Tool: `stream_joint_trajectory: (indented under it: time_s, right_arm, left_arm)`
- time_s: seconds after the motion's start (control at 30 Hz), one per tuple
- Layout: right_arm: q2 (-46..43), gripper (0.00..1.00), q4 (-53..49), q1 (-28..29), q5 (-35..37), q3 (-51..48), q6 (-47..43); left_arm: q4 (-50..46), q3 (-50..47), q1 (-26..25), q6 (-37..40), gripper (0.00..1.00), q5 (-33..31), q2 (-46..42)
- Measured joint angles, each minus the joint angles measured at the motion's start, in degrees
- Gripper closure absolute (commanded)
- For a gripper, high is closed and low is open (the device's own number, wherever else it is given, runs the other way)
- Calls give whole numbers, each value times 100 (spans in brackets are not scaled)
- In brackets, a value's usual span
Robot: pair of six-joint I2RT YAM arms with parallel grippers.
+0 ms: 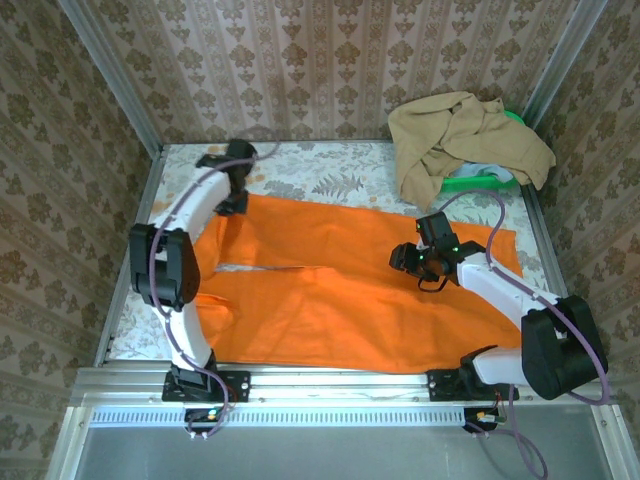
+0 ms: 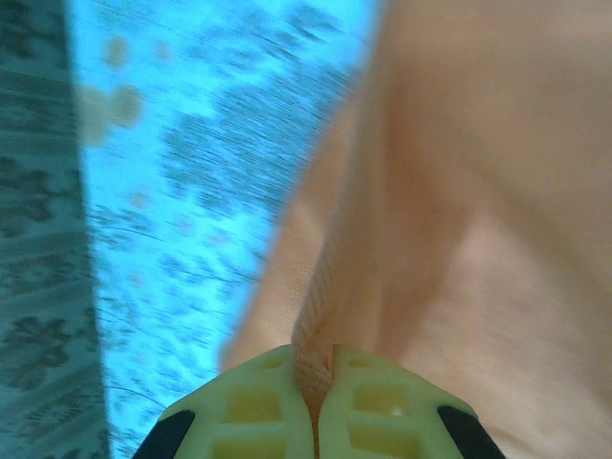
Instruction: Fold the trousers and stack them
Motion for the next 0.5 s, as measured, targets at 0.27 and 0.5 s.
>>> stream_joint_trajectory:
  time_s: [0.27,0.5]
  right_arm:
    - [13,45,107,0,-114,0,2]
    - [173,45,120,76,-170,2,0]
  left_arm:
    - [-90,2328,1436,540,53,-146,898]
    - [-450,3932,1749,492,0,208,2732]
